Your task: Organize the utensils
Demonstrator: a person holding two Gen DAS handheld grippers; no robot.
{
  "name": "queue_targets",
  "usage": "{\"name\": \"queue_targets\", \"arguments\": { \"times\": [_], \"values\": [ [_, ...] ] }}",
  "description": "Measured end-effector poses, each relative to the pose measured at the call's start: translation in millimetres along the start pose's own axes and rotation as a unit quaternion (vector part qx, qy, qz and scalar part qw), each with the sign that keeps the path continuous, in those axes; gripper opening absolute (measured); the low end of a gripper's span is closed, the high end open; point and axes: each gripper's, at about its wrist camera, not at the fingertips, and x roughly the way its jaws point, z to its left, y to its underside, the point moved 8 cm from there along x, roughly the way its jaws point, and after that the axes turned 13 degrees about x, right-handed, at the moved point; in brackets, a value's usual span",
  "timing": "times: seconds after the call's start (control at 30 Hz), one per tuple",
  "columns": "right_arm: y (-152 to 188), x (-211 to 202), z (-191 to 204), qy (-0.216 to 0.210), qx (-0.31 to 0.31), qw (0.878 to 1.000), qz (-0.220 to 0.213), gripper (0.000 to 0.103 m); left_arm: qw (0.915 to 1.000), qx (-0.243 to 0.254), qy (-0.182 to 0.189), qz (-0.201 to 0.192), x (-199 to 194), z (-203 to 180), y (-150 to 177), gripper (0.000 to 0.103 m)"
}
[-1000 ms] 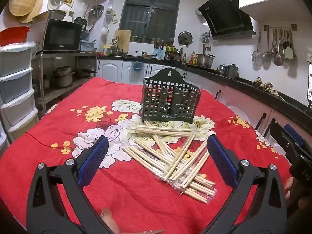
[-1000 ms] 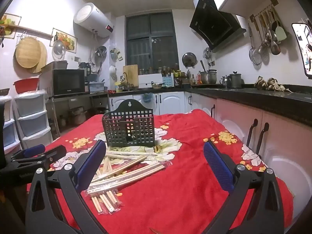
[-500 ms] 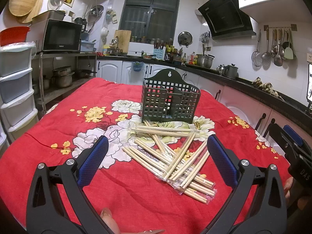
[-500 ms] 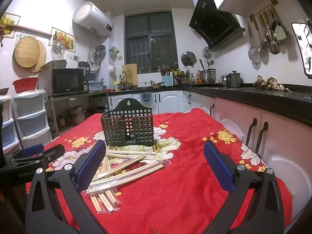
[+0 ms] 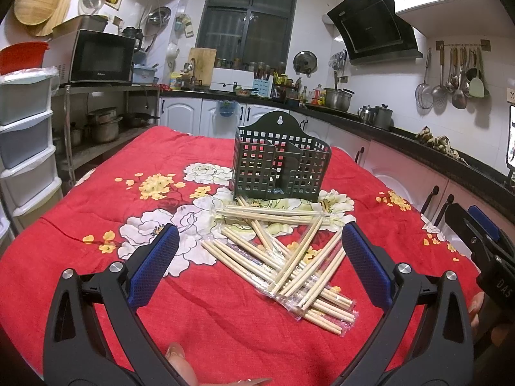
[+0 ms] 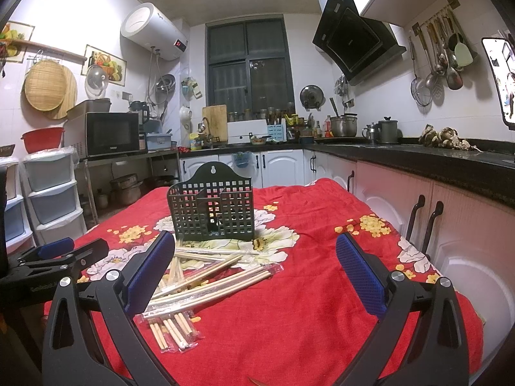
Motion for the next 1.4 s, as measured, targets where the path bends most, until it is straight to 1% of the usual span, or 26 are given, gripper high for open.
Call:
{"name": "queue_targets", "arguments": {
  "times": [0.6,0.77,0.83,0.97,1.13,1.23,1.4],
  "values": [
    [6.6,1.7,1.9,0.001,-0.003,1.0,0.013,0.097,1.0,-0.003,0.002,0.005,1.3,2.6,1.7,0.094],
    [3.6,9.2,4.7,-0.004,-0.008,0.999,0.033,0.097,0.9997,-0.015,0.005,0.02,3.9,4.2,4.7,0.094],
    [2.9,13.8,7.1,-0.004,-0.013,0.999,0.042,0.097,0.9991,-0.029,0.009,0.031,11.0,10.1,0.9,0.094],
    [0.5,23.7,13.1,-0.017,-0.018,0.998,0.064,0.097,0.9987,-0.04,0.0,0.033,15.8,21.3,-3.2,0.094],
    [-6.6,38.0,16.7,-0.024,-0.018,0.996,0.088,0.097,0.998,-0.044,-0.011,0.044,23.6,35.1,-10.3,0.094],
    [-14.2,47.3,15.8,-0.025,-0.015,0.995,0.097,0.097,0.998,-0.044,-0.017,0.041,29.1,43.3,-17.7,0.094],
    [-33.1,64.9,8.7,-0.013,-0.008,0.995,0.103,0.097,0.9984,-0.033,-0.016,0.043,41.0,48.2,-33.7,0.094]
  ]
}}
